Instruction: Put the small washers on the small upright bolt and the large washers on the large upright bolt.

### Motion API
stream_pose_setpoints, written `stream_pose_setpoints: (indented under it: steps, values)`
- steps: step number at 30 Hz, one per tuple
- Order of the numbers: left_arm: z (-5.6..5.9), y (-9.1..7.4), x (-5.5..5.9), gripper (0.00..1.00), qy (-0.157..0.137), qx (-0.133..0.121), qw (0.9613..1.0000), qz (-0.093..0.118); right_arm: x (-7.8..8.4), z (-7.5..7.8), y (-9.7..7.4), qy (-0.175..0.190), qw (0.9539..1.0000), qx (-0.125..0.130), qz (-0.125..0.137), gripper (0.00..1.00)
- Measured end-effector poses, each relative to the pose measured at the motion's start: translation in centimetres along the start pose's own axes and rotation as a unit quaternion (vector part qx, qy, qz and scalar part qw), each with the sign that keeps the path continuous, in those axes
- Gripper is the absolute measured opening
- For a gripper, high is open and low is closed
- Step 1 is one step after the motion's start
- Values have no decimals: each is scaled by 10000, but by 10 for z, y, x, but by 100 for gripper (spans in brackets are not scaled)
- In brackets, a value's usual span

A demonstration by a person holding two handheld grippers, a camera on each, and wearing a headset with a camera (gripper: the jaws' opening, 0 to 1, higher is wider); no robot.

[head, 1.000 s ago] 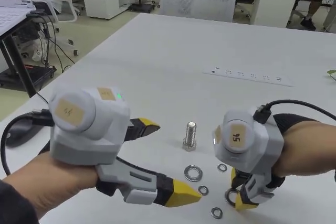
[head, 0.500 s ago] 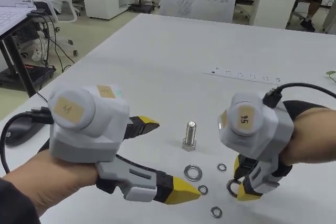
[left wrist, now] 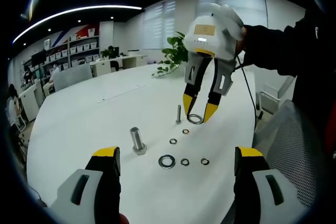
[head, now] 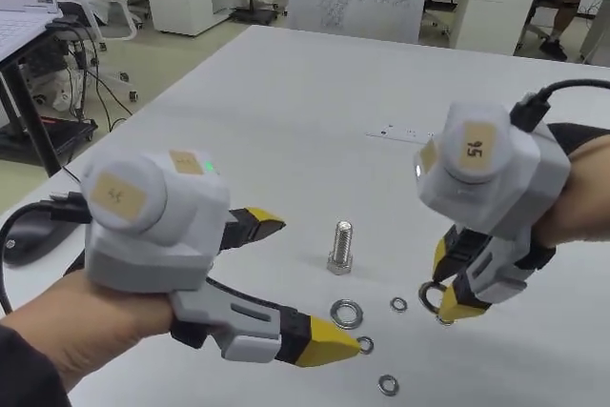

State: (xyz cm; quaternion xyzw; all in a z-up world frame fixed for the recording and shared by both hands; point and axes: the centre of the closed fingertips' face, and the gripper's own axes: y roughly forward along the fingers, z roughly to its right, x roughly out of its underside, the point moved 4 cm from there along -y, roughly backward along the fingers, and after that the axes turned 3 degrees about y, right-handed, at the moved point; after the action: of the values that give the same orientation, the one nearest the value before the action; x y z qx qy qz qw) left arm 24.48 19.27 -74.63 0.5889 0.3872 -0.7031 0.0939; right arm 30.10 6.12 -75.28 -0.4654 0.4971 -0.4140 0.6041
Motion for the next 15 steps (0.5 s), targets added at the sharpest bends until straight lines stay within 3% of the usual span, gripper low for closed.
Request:
stream_pose_setpoints:
  steps: [15]
  values:
    - [-6, -5, -3, 90, -60, -168, 9998, 114, -25, 20, -25, -211, 9995, 219, 119, 20]
